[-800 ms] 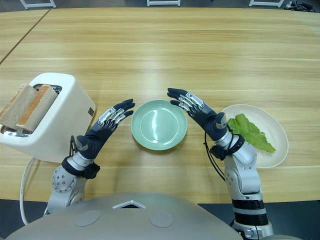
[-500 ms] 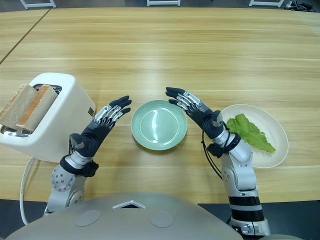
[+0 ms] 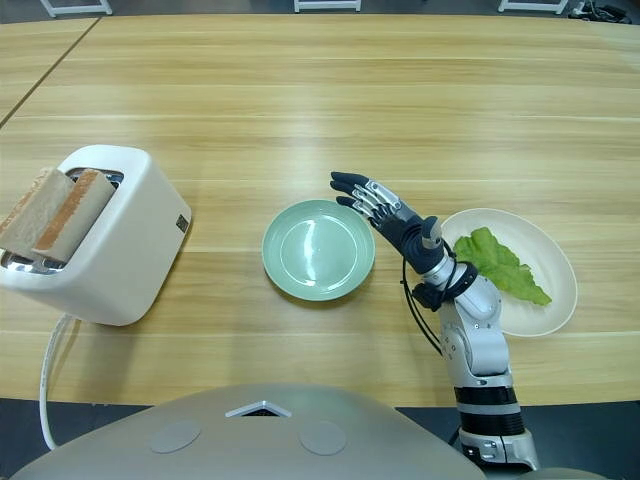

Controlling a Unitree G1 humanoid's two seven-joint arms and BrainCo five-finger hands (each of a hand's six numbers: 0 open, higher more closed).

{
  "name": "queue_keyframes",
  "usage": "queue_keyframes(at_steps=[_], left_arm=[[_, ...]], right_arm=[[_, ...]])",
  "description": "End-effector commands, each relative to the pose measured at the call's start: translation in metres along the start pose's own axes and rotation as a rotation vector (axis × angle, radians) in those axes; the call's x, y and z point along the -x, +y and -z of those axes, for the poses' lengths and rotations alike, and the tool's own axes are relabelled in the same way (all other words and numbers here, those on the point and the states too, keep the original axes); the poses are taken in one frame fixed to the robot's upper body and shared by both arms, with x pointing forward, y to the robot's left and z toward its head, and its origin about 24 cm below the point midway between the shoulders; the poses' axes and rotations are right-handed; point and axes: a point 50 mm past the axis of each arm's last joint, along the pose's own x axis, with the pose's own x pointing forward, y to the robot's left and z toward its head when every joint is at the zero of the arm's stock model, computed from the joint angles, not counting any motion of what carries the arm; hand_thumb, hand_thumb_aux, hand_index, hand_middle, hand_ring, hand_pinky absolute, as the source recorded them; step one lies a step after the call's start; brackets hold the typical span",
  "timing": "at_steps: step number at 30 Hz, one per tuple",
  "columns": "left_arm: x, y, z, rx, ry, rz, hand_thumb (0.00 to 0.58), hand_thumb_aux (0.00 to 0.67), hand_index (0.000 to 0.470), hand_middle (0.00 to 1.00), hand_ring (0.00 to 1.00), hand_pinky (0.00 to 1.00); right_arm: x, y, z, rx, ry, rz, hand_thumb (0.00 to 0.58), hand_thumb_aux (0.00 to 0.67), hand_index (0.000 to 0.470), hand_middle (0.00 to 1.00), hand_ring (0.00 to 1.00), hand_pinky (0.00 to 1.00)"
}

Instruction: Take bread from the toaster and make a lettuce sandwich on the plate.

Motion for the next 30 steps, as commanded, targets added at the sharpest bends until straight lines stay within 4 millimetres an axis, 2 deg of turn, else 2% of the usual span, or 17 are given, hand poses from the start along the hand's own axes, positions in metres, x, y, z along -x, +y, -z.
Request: queue_keyframes(at_steps=[1, 3, 6, 8, 13, 15, 16, 19, 22, 24, 26, 30], left_arm=[[0.007, 0.006, 0.030, -0.171, 0.145, 0.026, 0.092, 0.055, 0.039, 0.00, 0.00, 0.00], [0.011, 0.008, 0.051, -0.256, 0.234, 0.039, 0.112, 0.068, 0.048, 0.00, 0.00, 0.00], [0.019, 0.003, 0.074, -0.291, 0.328, 0.083, 0.144, 0.089, 0.063, 0.00, 0.00, 0.00], [0.024, -0.001, 0.084, -0.294, 0.373, 0.111, 0.128, 0.079, 0.055, 0.00, 0.00, 0.00], [0.028, -0.015, 0.095, -0.264, 0.407, 0.178, 0.172, 0.108, 0.076, 0.00, 0.00, 0.00], [0.030, -0.020, 0.100, -0.272, 0.428, 0.203, 0.241, 0.158, 0.111, 0.00, 0.00, 0.00], [0.031, -0.021, 0.102, -0.277, 0.438, 0.207, 0.251, 0.166, 0.116, 0.00, 0.00, 0.00], [0.033, -0.021, 0.107, -0.292, 0.462, 0.217, 0.415, 0.313, 0.219, 0.00, 0.00, 0.00], [0.033, -0.022, 0.108, -0.294, 0.458, 0.223, 0.484, 0.397, 0.278, 0.00, 0.00, 0.00], [0.031, -0.024, 0.106, -0.286, 0.440, 0.224, 0.554, 0.528, 0.370, 0.00, 0.00, 0.00], [0.027, -0.023, 0.101, -0.282, 0.398, 0.194, 0.580, 0.670, 0.470, 0.00, 0.00, 0.00], [0.017, -0.013, 0.089, -0.298, 0.294, 0.098, 0.580, 0.670, 0.470, 0.00, 0.00, 0.00]], right_arm=[[0.001, -0.002, -0.002, 0.020, 0.004, 0.004, 0.000, 0.000, 0.000, 0.00, 0.00, 0.00], [0.001, -0.002, -0.002, 0.024, 0.005, 0.008, 0.000, 0.000, 0.000, 0.00, 0.00, 0.00], [0.002, -0.002, -0.002, 0.029, 0.005, 0.010, 0.000, 0.000, 0.000, 0.00, 0.00, 0.00], [0.001, -0.003, -0.002, 0.031, 0.005, 0.009, 0.000, 0.000, 0.000, 0.00, 0.00, 0.00], [0.001, -0.003, -0.003, 0.036, 0.005, 0.008, 0.000, 0.000, 0.000, 0.00, 0.00, 0.00], [0.001, -0.003, -0.003, 0.039, 0.004, 0.008, 0.000, 0.000, 0.000, 0.00, 0.00, 0.00], [0.001, -0.002, -0.003, 0.040, 0.004, 0.007, 0.000, 0.000, 0.000, 0.00, 0.00, 0.00], [0.001, -0.001, -0.003, 0.043, 0.004, 0.005, 0.000, 0.000, 0.000, 0.00, 0.00, 0.00], [0.002, -0.001, -0.004, 0.046, 0.004, 0.006, 0.000, 0.000, 0.000, 0.00, 0.00, 0.00], [0.002, 0.000, -0.004, 0.048, 0.004, 0.006, 0.000, 0.000, 0.000, 0.00, 0.00, 0.00], [0.002, 0.000, -0.004, 0.049, 0.004, 0.007, 0.000, 0.000, 0.000, 0.00, 0.00, 0.00], [0.001, 0.000, -0.004, 0.052, 0.004, 0.007, 0.000, 0.000, 0.000, 0.00, 0.00, 0.00]])
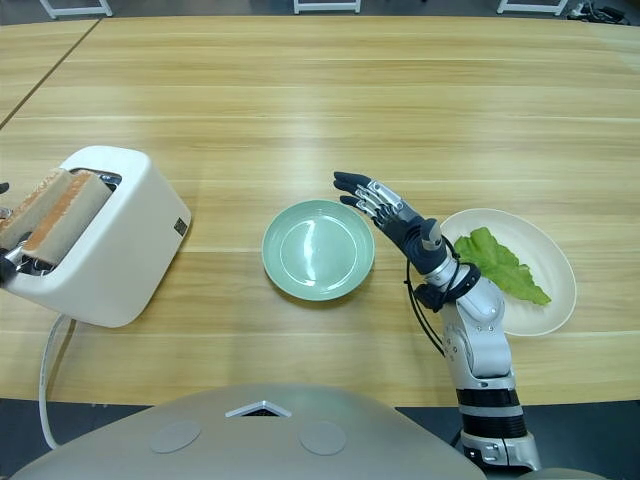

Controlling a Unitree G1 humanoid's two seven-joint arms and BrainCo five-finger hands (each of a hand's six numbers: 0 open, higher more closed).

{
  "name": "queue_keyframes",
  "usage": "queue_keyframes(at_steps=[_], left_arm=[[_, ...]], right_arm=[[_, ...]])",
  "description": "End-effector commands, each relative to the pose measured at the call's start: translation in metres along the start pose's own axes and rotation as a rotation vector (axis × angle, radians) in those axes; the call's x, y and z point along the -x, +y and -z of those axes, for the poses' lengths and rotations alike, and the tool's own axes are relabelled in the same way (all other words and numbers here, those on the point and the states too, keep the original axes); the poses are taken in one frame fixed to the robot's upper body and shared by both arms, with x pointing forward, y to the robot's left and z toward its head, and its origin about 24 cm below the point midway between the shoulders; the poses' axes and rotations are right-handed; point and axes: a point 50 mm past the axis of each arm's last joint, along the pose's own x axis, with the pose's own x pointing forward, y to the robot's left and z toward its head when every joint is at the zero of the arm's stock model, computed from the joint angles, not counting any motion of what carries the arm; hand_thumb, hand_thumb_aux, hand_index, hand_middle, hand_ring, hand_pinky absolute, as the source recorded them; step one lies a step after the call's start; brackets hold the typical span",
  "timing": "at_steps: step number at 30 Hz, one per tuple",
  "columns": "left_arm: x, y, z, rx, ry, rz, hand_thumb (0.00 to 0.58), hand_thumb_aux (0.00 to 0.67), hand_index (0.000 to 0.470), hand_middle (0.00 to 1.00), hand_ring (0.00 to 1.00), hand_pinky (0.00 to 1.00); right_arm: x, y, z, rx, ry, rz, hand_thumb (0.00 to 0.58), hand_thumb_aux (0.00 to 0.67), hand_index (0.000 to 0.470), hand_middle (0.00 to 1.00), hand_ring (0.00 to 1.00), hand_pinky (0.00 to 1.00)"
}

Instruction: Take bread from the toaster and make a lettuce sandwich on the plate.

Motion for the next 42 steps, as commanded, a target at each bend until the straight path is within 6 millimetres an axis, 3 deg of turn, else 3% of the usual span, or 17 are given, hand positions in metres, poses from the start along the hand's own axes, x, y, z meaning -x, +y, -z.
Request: queue_keyframes(at_steps=[1, 7, 11, 15, 20, 24, 29, 34, 37, 40, 41, 42], left_arm=[[-0.004, 0.014, -0.012, -0.004, -0.087, -0.102, 0.580, 0.670, 0.470, 0.00, 0.00, 0.00], [-0.005, 0.023, -0.024, 0.024, -0.172, -0.184, 0.580, 0.670, 0.470, 0.00, 0.00, 0.00], [-0.008, 0.039, -0.041, 0.102, -0.276, -0.281, 0.580, 0.670, 0.470, 0.00, 0.00, 0.00], [-0.021, 0.052, -0.093, 0.198, -0.507, -0.341, 0.580, 0.670, 0.470, 0.00, 0.00, 0.00], [-0.042, 0.041, -0.154, 0.192, -0.708, -0.296, 0.580, 0.670, 0.470, 0.00, 0.00, 0.00], [-0.057, 0.000, -0.200, 0.115, -0.837, -0.204, 0.580, 0.670, 0.470, 0.00, 0.00, 0.00], [-0.055, -0.096, -0.241, 0.006, -0.926, 0.029, 0.580, 0.670, 0.470, 0.00, 0.00, 0.00], [-0.044, -0.160, -0.249, -0.176, -0.992, 0.097, 0.580, 0.670, 0.470, 0.00, 0.00, 0.00], [-0.039, -0.186, -0.245, -0.310, -1.048, 0.095, 0.580, 0.670, 0.470, 0.00, 0.00, 0.00], [-0.029, -0.198, -0.238, -0.379, -1.063, 0.118, 0.580, 0.670, 0.470, 0.00, 0.00, 0.00], [-0.026, -0.201, -0.234, -0.402, -1.063, 0.128, 0.576, 0.612, 0.429, 0.00, 0.00, 0.00], [-0.023, -0.202, -0.231, -0.418, -1.062, 0.135, 0.468, 0.376, 0.264, 0.00, 0.00, 0.00]], right_arm=[[-0.001, 0.001, -0.002, 0.015, -0.002, -0.002, 0.000, 0.000, 0.000, 0.00, 0.00, 0.00], [-0.001, 0.001, -0.001, 0.016, -0.001, -0.006, 0.000, 0.000, 0.000, 0.00, 0.00, 0.00], [-0.003, 0.001, 0.001, 0.017, 0.000, -0.011, 0.000, 0.000, 0.000, 0.00, 0.00, 0.00], [-0.006, -0.004, 0.002, 0.013, -0.009, 0.009, 0.000, 0.000, 0.000, 0.00, 0.00, 0.00], [-0.007, -0.034, -0.003, 0.121, 0.032, 0.120, 0.000, 0.000, 0.000, 0.00, 0.00, 0.00], [0.008, -0.071, -0.026, 0.341, 0.101, 0.193, 0.000, 0.000, 0.000, 0.00, 0.00, 0.00], [0.045, -0.089, -0.051, 0.704, 0.318, 0.123, 0.000, 0.000, 0.000, 0.00, 0.00, 0.00], [0.075, -0.098, -0.060, 1.113, 0.645, -0.066, 0.000, 0.000, 0.000, 0.00, 0.00, 0.00], [0.102, -0.116, -0.046, 1.318, 0.919, -0.178, 0.000, 0.000, 0.000, 0.00, 0.00, 0.00], [0.121, -0.126, -0.036, 1.427, 1.103, -0.252, 0.000, 0.000, 0.000, 0.00, 0.00, 0.00], [0.123, -0.127, -0.035, 1.449, 1.126, -0.264, 0.000, 0.000, 0.000, 0.00, 0.00, 0.00], [0.124, -0.127, -0.034, 1.469, 1.134, -0.271, 0.000, 0.000, 0.000, 0.00, 0.00, 0.00]])
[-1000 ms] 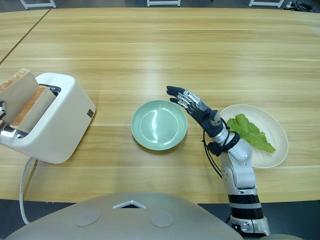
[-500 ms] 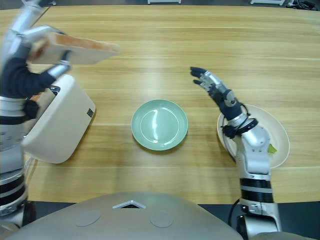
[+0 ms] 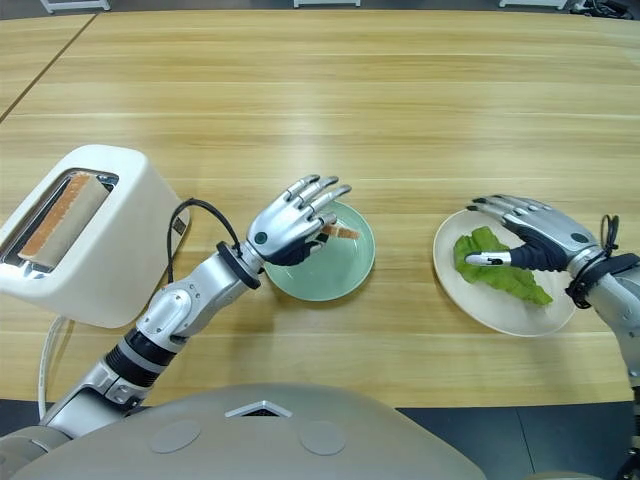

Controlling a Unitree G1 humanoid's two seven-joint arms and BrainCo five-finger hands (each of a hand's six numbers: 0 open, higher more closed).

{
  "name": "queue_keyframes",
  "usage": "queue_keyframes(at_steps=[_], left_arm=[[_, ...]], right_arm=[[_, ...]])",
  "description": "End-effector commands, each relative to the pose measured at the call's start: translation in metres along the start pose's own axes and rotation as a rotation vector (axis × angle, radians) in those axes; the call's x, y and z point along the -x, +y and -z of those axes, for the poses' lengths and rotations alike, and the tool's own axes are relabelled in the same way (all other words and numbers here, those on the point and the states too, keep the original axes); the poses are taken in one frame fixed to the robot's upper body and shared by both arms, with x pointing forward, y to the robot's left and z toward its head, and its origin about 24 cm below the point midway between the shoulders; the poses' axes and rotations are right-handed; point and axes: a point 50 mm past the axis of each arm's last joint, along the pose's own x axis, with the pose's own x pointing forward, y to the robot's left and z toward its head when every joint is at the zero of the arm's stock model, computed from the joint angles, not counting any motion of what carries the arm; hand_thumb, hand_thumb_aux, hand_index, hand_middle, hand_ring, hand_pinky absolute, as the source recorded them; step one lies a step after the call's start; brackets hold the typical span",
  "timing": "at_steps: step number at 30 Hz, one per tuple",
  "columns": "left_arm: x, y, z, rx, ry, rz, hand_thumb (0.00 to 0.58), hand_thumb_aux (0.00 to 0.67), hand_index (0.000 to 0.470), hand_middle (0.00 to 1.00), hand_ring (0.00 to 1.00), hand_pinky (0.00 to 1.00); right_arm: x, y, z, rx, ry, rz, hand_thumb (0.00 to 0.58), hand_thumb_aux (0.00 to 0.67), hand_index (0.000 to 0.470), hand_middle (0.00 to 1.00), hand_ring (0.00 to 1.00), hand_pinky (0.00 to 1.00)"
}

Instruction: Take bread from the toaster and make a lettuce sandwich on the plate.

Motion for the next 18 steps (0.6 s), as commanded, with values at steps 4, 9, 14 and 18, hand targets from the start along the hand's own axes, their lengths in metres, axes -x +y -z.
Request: queue_keyframes(at_steps=[4, 9, 14, 18], left_arm=[[0.030, -0.009, -0.006, -0.058, 0.043, 0.083, 0.000, 0.000, 0.000, 0.00, 0.00, 0.00], [0.048, 0.006, 0.005, -0.070, 0.135, 0.091, 0.000, 0.000, 0.000, 0.00, 0.00, 0.00], [0.060, 0.049, 0.012, 0.001, 0.216, -0.044, 0.000, 0.000, 0.000, 0.00, 0.00, 0.00], [0.075, 0.063, 0.014, 0.101, 0.274, -0.100, 0.000, 0.000, 0.000, 0.00, 0.00, 0.00]], right_arm=[[-0.008, 0.019, 0.011, 0.177, 0.085, -0.110, 0.000, 0.000, 0.000, 0.00, 0.00, 0.00], [-0.023, 0.040, 0.009, 0.160, 0.062, -0.170, 0.514, 0.444, 0.311, 0.00, 0.00, 0.00], [-0.030, 0.044, -0.002, 0.138, 0.003, -0.172, 0.580, 0.670, 0.470, 0.00, 0.00, 0.00], [-0.033, 0.042, -0.009, 0.110, -0.035, -0.120, 0.580, 0.670, 0.470, 0.00, 0.00, 0.00]])
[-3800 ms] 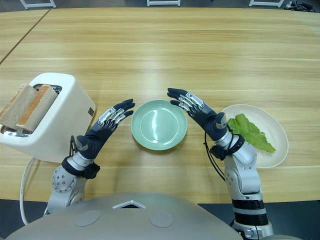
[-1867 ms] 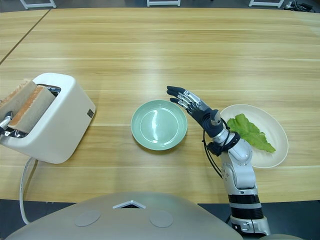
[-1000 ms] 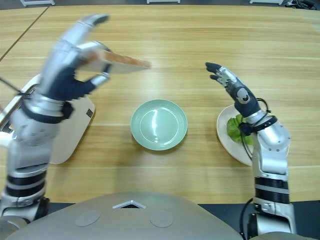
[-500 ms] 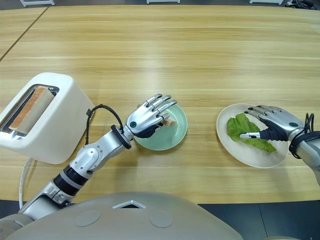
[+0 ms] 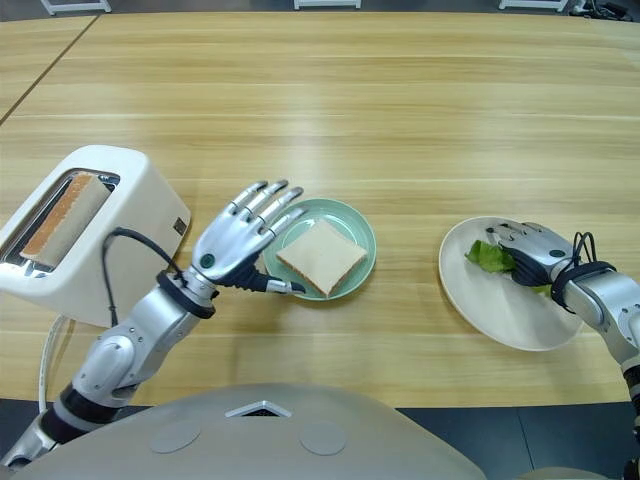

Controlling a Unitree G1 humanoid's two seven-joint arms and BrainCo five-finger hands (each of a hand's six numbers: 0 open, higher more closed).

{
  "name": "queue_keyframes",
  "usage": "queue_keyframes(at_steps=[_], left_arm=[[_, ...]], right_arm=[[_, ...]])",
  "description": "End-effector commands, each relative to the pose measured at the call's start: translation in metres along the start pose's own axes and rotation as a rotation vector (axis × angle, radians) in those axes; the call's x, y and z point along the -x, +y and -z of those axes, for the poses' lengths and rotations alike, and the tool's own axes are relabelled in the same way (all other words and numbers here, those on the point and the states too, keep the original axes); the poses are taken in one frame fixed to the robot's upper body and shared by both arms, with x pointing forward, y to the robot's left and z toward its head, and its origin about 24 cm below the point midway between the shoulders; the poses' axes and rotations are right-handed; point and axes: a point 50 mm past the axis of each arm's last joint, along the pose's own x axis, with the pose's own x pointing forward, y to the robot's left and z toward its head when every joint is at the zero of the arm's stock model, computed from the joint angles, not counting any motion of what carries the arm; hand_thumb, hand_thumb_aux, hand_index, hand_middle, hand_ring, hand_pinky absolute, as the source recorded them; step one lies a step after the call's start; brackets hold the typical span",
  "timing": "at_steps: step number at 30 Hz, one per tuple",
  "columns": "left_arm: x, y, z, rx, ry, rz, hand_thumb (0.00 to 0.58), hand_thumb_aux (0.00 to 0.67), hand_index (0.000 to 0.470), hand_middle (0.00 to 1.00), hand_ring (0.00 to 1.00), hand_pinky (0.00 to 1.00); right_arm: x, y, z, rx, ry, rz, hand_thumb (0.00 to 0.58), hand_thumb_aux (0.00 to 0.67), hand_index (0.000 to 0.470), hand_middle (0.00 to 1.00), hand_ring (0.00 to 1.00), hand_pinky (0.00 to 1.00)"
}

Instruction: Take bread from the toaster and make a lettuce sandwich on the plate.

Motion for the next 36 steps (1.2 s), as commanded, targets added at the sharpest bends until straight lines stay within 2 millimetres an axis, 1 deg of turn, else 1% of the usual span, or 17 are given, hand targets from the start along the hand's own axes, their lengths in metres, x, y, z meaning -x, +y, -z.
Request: queue_keyframes(at_steps=[1, 3, 6, 7, 8, 10, 12, 14, 20, 22, 24, 28, 30, 32, 34, 36], left_arm=[[0.015, 0.008, 0.005, 0.101, 0.066, -0.005, 0.000, 0.000, 0.000, 0.00, 0.00, 0.00], [0.023, 0.008, 0.009, 0.158, 0.104, -0.006, 0.000, 0.000, 0.000, 0.00, 0.00, 0.00], [0.031, 0.009, 0.013, 0.275, 0.157, -0.015, 0.000, 0.000, 0.000, 0.00, 0.00, 0.00], [0.033, 0.008, 0.015, 0.330, 0.181, -0.020, 0.000, 0.000, 0.000, 0.00, 0.00, 0.00], [0.037, 0.003, 0.017, 0.381, 0.206, 0.004, 0.000, 0.000, 0.000, 0.00, 0.00, 0.00], [0.040, -0.006, 0.017, 0.452, 0.234, 0.041, 0.000, 0.000, 0.000, 0.00, 0.00, 0.00], [0.040, -0.013, 0.013, 0.553, 0.245, 0.060, 0.000, 0.000, 0.000, 0.00, 0.00, 0.00], [0.041, -0.015, 0.011, 0.644, 0.250, 0.059, 0.000, 0.000, 0.000, 0.00, 0.00, 0.00], [0.043, -0.016, 0.008, 0.887, 0.269, 0.015, 0.000, 0.000, 0.000, 0.00, 0.00, 0.00], [0.045, -0.017, 0.008, 0.916, 0.272, 0.016, 0.000, 0.000, 0.000, 0.00, 0.00, 0.00], [0.045, -0.018, 0.008, 0.930, 0.271, 0.020, 0.000, 0.000, 0.000, 0.00, 0.00, 0.00], [0.046, -0.020, 0.008, 0.948, 0.273, 0.022, 0.000, 0.000, 0.000, 0.00, 0.00, 0.00], [0.047, -0.022, 0.008, 0.954, 0.278, 0.022, 0.000, 0.000, 0.000, 0.00, 0.00, 0.00], [0.048, -0.022, 0.008, 0.958, 0.277, 0.023, 0.000, 0.000, 0.000, 0.00, 0.00, 0.00], [0.047, -0.022, 0.007, 0.960, 0.275, 0.023, 0.000, 0.000, 0.000, 0.00, 0.00, 0.00], [0.047, -0.022, 0.007, 0.962, 0.269, 0.025, 0.000, 0.000, 0.000, 0.00, 0.00, 0.00]], right_arm=[[-0.003, 0.002, -0.012, -0.030, -0.063, 0.022, 0.580, 0.670, 0.470, 0.00, 0.00, 0.00], [-0.004, -0.008, -0.018, -0.064, -0.097, 0.088, 0.580, 0.670, 0.470, 0.00, 0.00, 0.00], [-0.004, -0.028, -0.027, -0.110, -0.150, 0.200, 0.580, 0.670, 0.470, 0.00, 0.00, 0.00], [-0.004, -0.038, -0.030, -0.122, -0.171, 0.242, 0.580, 0.670, 0.470, 0.00, 0.00, 0.00], [-0.006, -0.057, -0.042, -0.146, -0.237, 0.308, 0.580, 0.670, 0.470, 0.00, 0.00, 0.00], [-0.011, -0.084, -0.065, -0.168, -0.365, 0.385, 0.580, 0.670, 0.470, 0.00, 0.00, 0.00], [-0.020, -0.101, -0.091, -0.176, -0.487, 0.398, 0.580, 0.670, 0.470, 0.00, 0.00, 0.00], [-0.030, -0.109, -0.112, -0.181, -0.572, 0.379, 0.580, 0.670, 0.470, 0.00, 0.00, 0.00], [-0.065, -0.119, -0.165, -0.191, -0.716, 0.331, 0.580, 0.670, 0.470, 0.00, 0.00, 0.00], [-0.073, -0.121, -0.178, -0.213, -0.733, 0.337, 0.580, 0.670, 0.470, 0.00, 0.00, 0.00], [-0.078, -0.123, -0.187, -0.229, -0.741, 0.348, 0.580, 0.670, 0.470, 0.00, 0.00, 0.00], [-0.078, -0.128, -0.200, -0.274, -0.779, 0.381, 0.580, 0.670, 0.470, 0.00, 0.00, 0.00], [-0.078, -0.124, -0.208, -0.276, -0.806, 0.367, 0.580, 0.670, 0.470, 0.00, 0.00, 0.00], [-0.077, -0.115, -0.212, -0.232, -0.828, 0.330, 0.580, 0.670, 0.470, 0.00, 0.00, 0.00], [-0.074, -0.106, -0.212, -0.179, -0.846, 0.280, 0.580, 0.670, 0.470, 0.00, 0.00, 0.00], [-0.066, -0.103, -0.204, -0.118, -0.843, 0.252, 0.580, 0.670, 0.470, 0.00, 0.00, 0.00]])
